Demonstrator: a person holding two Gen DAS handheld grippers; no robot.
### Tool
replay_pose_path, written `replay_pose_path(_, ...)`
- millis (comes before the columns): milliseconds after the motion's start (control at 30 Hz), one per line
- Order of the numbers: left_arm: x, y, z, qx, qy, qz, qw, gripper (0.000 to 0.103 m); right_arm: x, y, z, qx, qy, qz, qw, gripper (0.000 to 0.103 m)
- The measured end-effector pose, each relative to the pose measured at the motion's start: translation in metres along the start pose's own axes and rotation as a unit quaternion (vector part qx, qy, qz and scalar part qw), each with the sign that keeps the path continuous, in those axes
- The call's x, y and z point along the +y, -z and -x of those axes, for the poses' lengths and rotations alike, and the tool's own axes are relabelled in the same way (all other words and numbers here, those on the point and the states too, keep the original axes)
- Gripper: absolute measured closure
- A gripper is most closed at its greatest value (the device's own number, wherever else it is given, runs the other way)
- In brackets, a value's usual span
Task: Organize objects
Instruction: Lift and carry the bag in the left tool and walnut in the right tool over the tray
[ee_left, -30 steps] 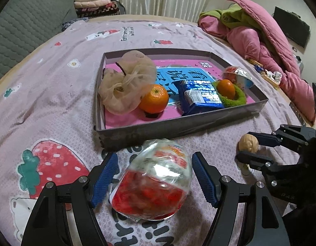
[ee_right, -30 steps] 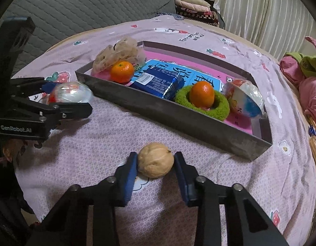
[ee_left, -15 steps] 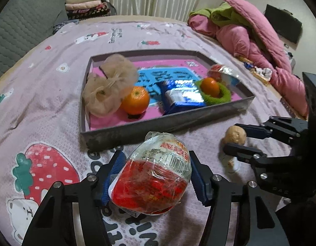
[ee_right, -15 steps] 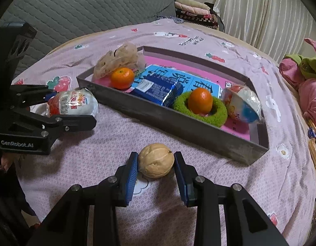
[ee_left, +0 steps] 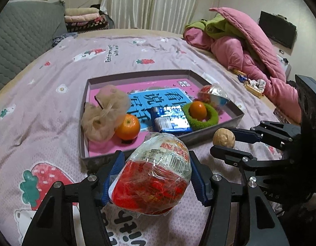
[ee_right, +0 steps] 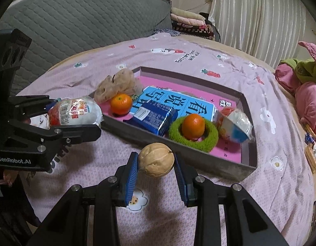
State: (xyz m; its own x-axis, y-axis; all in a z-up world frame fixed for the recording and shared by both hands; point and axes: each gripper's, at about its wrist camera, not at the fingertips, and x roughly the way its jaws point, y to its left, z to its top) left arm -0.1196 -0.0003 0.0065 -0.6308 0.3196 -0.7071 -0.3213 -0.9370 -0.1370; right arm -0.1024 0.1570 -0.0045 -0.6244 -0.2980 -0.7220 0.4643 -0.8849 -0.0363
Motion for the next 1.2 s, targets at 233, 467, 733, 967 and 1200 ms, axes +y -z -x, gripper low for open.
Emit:
replay_pose_path(233,-0.004,-0.009,0.001,-0.012,0.000,0.000,0.9999,0.040,-0.005,-0.007,0.006,-0.016,0.006,-0.006,1.000,0.068)
replay_pose_path(467,-0.005,-0.020,0.002,-0.027,0.000,0.007,0.9996,0.040,-0.016,-0.016,0.014,-0.036,0.018,-0.020,0.999,0.068)
replay_pose_path(733,-0.007,-0.030,-0.001,-0.037,0.000,0.016,0.9992,0.040,-0.031,-0.026,0.022,-0.057,0.033,-0.038,0.997,0.068)
replay_pose_path(967,-0.002,-0.041,0.000,-0.049,-0.003,0.030,0.9983,0.040,-0.039,-0.032,0.029,-0.073,0.051,-0.043,0.995,0.068)
replay_pose_path(1200,0.005,-0.051,-0.003,-0.062,-0.009,0.048,0.9969,0.040,-0.048,-0.038,0.030,-0.083,0.062,-0.049,0.993,0.068)
